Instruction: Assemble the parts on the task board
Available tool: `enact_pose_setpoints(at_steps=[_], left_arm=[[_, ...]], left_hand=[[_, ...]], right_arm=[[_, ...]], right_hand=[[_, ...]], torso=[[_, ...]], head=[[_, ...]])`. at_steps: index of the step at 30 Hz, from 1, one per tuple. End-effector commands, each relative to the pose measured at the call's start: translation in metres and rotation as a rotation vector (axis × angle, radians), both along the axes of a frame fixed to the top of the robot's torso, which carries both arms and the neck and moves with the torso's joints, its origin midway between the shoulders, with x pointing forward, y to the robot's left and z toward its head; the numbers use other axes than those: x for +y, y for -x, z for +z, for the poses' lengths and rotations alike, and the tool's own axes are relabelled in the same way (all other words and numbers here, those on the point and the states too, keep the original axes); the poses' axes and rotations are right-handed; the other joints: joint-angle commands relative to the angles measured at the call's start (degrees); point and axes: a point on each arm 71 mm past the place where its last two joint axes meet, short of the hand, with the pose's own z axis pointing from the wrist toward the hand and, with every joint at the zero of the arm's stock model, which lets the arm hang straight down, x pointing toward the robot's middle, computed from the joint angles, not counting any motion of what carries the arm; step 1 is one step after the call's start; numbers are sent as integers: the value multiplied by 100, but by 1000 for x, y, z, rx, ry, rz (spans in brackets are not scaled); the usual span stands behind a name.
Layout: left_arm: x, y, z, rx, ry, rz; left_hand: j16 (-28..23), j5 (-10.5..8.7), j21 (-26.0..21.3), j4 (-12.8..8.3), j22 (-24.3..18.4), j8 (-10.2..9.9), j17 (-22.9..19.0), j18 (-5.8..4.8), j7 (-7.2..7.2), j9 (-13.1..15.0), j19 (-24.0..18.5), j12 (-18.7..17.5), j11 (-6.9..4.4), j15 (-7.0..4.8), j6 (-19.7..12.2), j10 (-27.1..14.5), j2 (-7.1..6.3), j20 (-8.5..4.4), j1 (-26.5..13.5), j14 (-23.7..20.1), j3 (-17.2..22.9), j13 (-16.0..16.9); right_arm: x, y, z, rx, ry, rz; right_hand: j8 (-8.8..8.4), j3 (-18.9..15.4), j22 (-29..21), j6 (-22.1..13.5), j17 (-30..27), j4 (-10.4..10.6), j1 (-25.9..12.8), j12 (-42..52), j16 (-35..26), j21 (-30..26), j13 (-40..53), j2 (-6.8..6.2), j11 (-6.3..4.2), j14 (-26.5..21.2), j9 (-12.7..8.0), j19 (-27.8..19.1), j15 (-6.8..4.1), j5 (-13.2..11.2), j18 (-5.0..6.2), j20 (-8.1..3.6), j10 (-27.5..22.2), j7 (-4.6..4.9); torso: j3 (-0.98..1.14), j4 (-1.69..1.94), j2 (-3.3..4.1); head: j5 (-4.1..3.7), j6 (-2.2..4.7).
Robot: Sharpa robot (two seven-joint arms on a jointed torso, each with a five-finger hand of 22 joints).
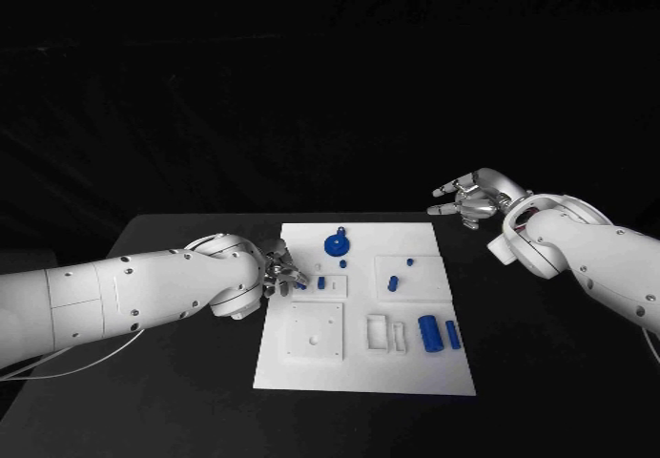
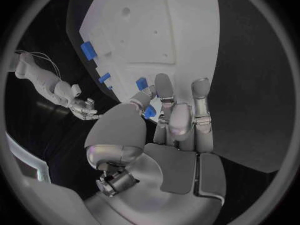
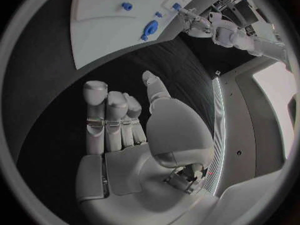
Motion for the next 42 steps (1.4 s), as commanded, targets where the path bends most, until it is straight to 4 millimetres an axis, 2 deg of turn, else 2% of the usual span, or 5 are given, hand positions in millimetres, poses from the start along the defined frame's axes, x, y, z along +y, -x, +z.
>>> enact_pose_setpoints(at_steps=[1, 12, 15, 20, 42], left_arm=[[-1, 5, -7, -4, 6, -4], [1, 7, -3, -69, 66, 19], [2, 7, -2, -76, 76, 21], [2, 7, -2, -72, 86, 20], [4, 5, -6, -32, 61, 26]], left_hand=[[26, 46, 37, -18, 107, 28, 14, -21, -561, 12, -3, 30, -100, -21, 854, 228, 85, 5, 114, 24, 57, -6], [24, 30, 65, 19, 107, 24, 16, -12, -564, 51, 10, 55, -105, -33, 862, 228, 43, -4, 116, 44, 161, -31], [27, 41, 68, 43, 106, 26, 21, -10, -565, 60, 6, 63, -105, -36, 865, 228, 44, -5, 110, 43, 183, -35], [23, 30, 72, 47, 105, 24, 9, -10, -564, 69, 4, 65, -105, -38, 859, 227, 36, -8, 108, 40, 208, -42], [-1, -20, 66, 74, 102, 17, -37, -8, -560, 73, 1, 48, -104, -41, 841, 227, 36, -10, 121, 32, 213, -66]], right_arm=[[1, 0, 0, 4, 6, 13], [1, 0, -1, 6, 7, 12], [0, 0, -2, 7, 8, 9], [-2, -1, -2, 9, 10, 3], [-2, -2, -3, 16, 11, 2]], right_hand=[[-18, 13, 308, 55, -8, -12, -22, -32, -20, -39, -4, 32, -5, -17, 3, 286, -1, 21, 99, 27, -15, -4], [-18, 13, 308, 55, -8, -12, -22, -32, -20, -39, -4, 32, -5, -17, 3, 286, -1, 21, 99, 27, -15, -4], [-18, 18, 301, 58, -8, -5, -27, -34, -23, -44, -5, 36, -6, -14, 3, 287, -2, 29, 99, 25, -15, -4], [-18, 18, 301, 58, -8, -5, -27, -34, -23, -44, -5, 36, -6, -14, 3, 287, -2, 29, 99, 25, -15, -4], [-18, 18, 301, 58, -8, -5, -27, -34, -23, -44, -5, 36, -6, -14, 3, 287, -2, 29, 99, 25, -15, -4]], torso=[[-1, 2, -2], [-2, 5, -1], [-5, 4, 0], [-4, 1, 2], [3, -2, 0]], head=[[6, 0], [7, -1], [-56, 21], [-80, 23], [-25, -15]])
